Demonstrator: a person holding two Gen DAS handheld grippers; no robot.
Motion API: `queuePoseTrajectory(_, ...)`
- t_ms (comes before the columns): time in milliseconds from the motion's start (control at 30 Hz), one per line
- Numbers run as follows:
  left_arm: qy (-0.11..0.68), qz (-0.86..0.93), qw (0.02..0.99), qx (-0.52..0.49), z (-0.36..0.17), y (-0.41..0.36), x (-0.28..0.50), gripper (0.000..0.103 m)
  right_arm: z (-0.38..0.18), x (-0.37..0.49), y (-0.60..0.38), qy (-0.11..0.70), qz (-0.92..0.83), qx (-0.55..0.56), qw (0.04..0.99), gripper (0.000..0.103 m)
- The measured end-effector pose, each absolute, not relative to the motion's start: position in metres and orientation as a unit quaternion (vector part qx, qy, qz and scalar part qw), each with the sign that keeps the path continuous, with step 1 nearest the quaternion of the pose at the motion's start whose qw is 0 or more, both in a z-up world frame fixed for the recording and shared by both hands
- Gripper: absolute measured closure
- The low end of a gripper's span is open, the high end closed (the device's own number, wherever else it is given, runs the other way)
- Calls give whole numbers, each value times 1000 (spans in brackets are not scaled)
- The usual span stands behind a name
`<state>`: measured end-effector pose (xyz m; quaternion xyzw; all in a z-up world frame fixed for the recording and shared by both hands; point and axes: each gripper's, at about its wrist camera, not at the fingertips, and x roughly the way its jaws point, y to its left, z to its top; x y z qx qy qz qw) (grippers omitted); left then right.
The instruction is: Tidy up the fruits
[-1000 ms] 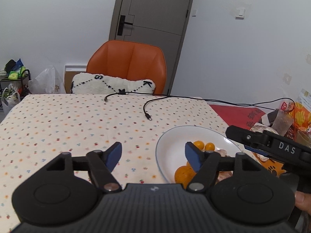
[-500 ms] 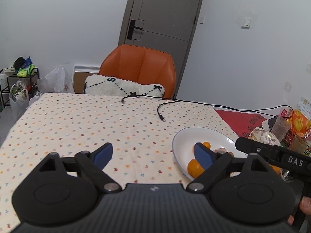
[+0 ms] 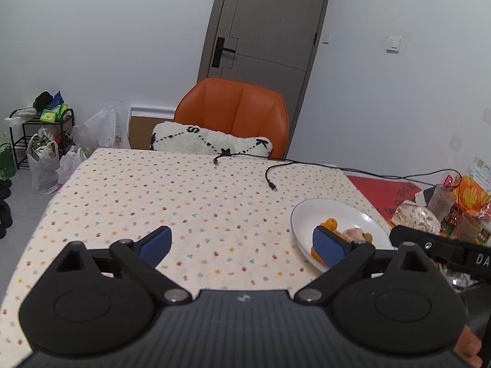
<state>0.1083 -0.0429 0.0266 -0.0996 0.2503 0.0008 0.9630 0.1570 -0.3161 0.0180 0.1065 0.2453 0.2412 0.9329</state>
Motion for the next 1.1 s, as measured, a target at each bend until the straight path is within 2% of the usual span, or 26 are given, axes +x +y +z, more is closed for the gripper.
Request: queuePoseTrajectory(1100, 226, 11, 971, -82, 47, -12, 19, 4, 65, 74, -295, 208, 274, 42, 938, 0)
